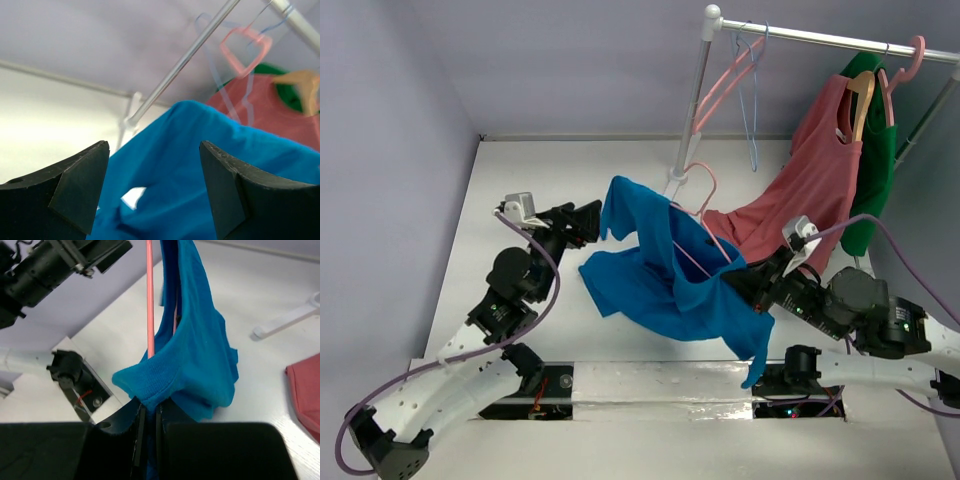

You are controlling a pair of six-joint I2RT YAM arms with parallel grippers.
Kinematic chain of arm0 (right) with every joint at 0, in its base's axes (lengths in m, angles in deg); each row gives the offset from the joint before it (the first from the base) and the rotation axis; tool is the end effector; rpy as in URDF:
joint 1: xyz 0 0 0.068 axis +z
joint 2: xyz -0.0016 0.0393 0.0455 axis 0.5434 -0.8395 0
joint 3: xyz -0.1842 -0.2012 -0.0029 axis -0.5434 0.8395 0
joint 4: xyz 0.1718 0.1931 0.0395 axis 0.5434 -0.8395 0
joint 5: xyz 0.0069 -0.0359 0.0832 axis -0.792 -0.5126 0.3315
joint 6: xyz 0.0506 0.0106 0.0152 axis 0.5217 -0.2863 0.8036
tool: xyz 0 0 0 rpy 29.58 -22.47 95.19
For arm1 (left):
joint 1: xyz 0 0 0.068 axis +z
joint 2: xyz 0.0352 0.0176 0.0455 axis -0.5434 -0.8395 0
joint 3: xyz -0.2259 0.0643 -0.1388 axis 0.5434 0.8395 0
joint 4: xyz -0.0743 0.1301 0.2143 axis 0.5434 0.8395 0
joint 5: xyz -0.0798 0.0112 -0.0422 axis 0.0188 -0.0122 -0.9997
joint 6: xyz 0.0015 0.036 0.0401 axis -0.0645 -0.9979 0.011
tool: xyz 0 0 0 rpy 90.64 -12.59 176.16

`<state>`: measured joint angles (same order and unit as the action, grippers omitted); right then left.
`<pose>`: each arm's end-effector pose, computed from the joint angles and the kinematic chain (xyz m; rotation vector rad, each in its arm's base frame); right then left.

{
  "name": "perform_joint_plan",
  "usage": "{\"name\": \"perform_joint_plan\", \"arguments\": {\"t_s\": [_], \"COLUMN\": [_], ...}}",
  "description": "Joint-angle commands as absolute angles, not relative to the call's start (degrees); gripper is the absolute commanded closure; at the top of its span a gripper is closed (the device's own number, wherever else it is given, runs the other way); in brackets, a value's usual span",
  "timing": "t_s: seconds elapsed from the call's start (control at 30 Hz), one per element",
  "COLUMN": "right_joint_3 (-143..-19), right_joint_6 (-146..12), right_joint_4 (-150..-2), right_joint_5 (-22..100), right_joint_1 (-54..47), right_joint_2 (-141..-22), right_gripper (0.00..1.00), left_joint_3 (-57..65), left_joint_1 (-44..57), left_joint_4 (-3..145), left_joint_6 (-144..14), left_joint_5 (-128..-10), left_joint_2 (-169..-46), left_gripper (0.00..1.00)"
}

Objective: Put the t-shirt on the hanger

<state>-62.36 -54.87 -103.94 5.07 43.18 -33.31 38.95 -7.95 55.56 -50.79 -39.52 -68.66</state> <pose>0.0400 0.0952 0.4038 -0.4790 1.6446 0.8794 0.1259 -0.0919 0.3675 -0.1564 1.3053 -0.7607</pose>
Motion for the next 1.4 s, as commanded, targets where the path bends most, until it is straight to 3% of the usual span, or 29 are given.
{"name": "perform_joint_plan", "arguments": {"t_s": [0.0,0.5,0.67,0.73,0.9,1.17,1.37], "right_joint_3": [-63.1,-64.3,-63.6,-63.6,-63.0,-63.4,-63.8], "right_joint_6": [-54.2,-53.8,-53.9,-53.9,-53.8,-53.3,-54.0], "right_joint_4": [-103.3,-106.1,-105.4,-105.5,-106.1,-108.6,-109.1], "right_joint_5": [5.0,6.1,6.7,6.8,6.5,4.6,4.6], "right_joint_1": [43.0,43.0,43.0,43.0,43.0,43.0,43.0], "right_joint_2": [-31.2,-26.6,-25.6,-25.0,-24.2,-23.2,-20.4], "right_gripper": [1.00,1.00,1.00,1.00,1.00,1.00,1.00], "left_joint_3": [41.9,39.8,38.1,38.1,37.4,33.4,34.5], "left_joint_1": [-8.1,-8.1,-8.1,-8.1,-8.1,-8.1,-5.6], "left_joint_4": [49.7,38.0,36.5,35.6,35.1,45.0,47.5], "left_joint_6": [-55.0,-64.2,-64.7,-64.9,-65.1,-59.3,-56.3], "left_joint_5": [-38.5,-47.9,-47.9,-48.1,-47.6,-32.2,-31.4], "left_joint_2": [-69.9,-82.1,-86.8,-87.5,-87.8,-87.5,-84.4], "left_gripper": [0.31,0.42,0.64,0.65,1.00,1.00,1.00]}}
